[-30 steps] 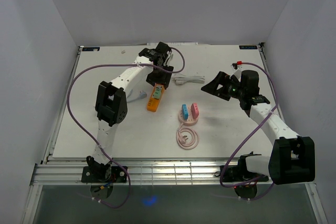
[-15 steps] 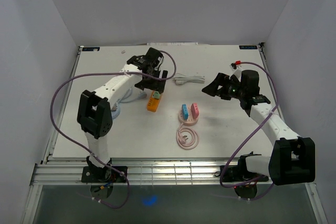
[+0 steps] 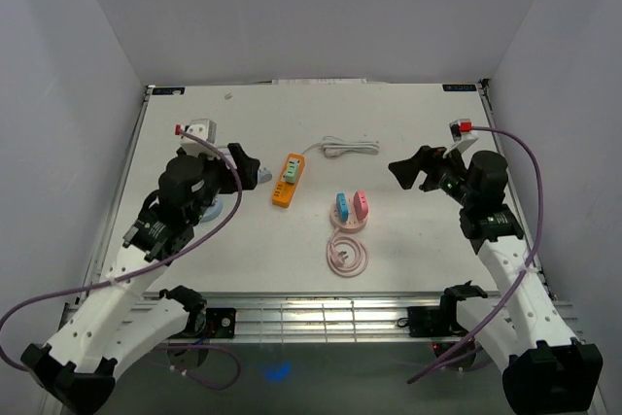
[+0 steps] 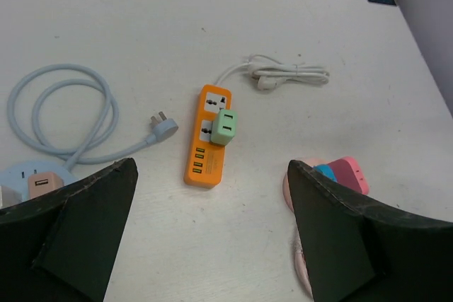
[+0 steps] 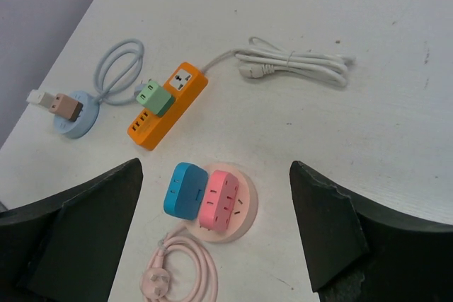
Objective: Insert the plug
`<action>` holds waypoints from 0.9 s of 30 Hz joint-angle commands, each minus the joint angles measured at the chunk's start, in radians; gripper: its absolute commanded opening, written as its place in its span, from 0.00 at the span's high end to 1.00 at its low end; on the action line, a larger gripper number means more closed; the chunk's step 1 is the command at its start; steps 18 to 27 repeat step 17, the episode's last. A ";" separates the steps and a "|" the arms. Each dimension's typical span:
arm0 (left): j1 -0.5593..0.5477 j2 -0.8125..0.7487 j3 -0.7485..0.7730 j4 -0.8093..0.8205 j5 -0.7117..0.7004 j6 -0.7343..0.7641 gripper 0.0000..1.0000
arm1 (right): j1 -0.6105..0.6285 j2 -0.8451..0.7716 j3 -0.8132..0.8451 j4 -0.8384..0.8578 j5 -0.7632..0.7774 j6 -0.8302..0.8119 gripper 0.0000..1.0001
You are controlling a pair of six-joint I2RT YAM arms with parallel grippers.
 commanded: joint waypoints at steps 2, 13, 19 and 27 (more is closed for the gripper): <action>0.003 -0.206 -0.139 0.162 -0.058 0.017 0.02 | -0.006 -0.149 -0.066 0.063 0.108 -0.072 0.11; 0.003 -0.444 -0.244 0.191 -0.118 0.120 0.02 | -0.006 -0.384 -0.151 0.068 0.242 -0.095 0.10; 0.003 -0.456 -0.253 0.190 -0.130 0.118 0.02 | -0.006 -0.375 -0.129 0.054 0.217 -0.095 0.11; 0.003 -0.456 -0.253 0.190 -0.130 0.118 0.02 | -0.006 -0.375 -0.129 0.054 0.217 -0.095 0.11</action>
